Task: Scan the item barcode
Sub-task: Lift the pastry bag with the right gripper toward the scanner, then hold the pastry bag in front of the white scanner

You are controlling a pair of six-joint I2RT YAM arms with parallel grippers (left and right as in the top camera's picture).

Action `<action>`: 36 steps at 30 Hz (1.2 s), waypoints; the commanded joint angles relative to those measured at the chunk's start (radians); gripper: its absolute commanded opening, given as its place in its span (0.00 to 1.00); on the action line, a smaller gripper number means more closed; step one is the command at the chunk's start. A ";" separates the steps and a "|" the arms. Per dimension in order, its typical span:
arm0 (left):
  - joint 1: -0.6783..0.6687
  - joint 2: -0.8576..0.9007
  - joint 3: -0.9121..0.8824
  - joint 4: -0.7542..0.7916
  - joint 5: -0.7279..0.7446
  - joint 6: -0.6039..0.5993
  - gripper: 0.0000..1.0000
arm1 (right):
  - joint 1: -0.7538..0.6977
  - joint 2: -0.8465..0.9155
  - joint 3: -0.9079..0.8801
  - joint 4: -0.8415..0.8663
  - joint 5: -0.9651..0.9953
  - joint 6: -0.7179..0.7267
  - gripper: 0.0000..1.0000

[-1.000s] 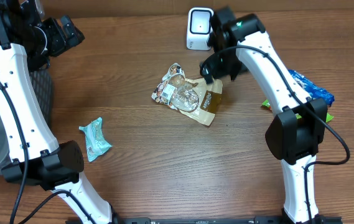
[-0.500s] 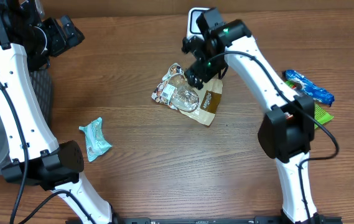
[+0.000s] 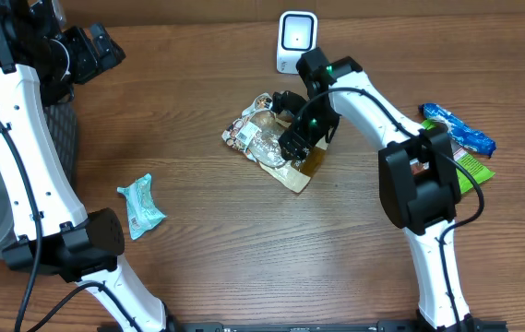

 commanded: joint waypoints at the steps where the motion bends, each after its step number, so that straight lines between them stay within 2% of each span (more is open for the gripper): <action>1: -0.010 -0.015 0.015 0.000 -0.005 0.020 1.00 | 0.002 0.007 -0.047 0.007 -0.006 0.057 0.87; 4: -0.010 -0.015 0.015 0.000 -0.005 0.020 1.00 | 0.002 0.006 -0.046 0.016 0.002 0.117 0.50; 6: -0.010 -0.015 0.015 0.000 -0.005 0.020 1.00 | 0.000 0.006 -0.045 0.018 0.001 0.179 0.10; 7: -0.010 -0.015 0.015 0.000 -0.005 0.020 1.00 | -0.002 0.006 -0.044 0.018 0.000 0.205 0.06; 15: -0.010 -0.015 0.015 0.000 -0.005 0.019 1.00 | -0.005 0.006 -0.001 -0.046 -0.079 0.301 0.04; 23: -0.011 -0.015 0.015 0.000 -0.005 0.019 1.00 | -0.050 -0.018 0.224 -0.201 -0.119 0.379 0.04; 29: -0.011 -0.015 0.015 0.000 -0.005 0.020 1.00 | -0.053 -0.105 0.378 -0.226 0.069 0.404 0.04; 36: -0.011 -0.015 0.015 0.000 -0.005 0.020 1.00 | -0.047 -0.298 0.398 -0.135 0.185 0.393 0.04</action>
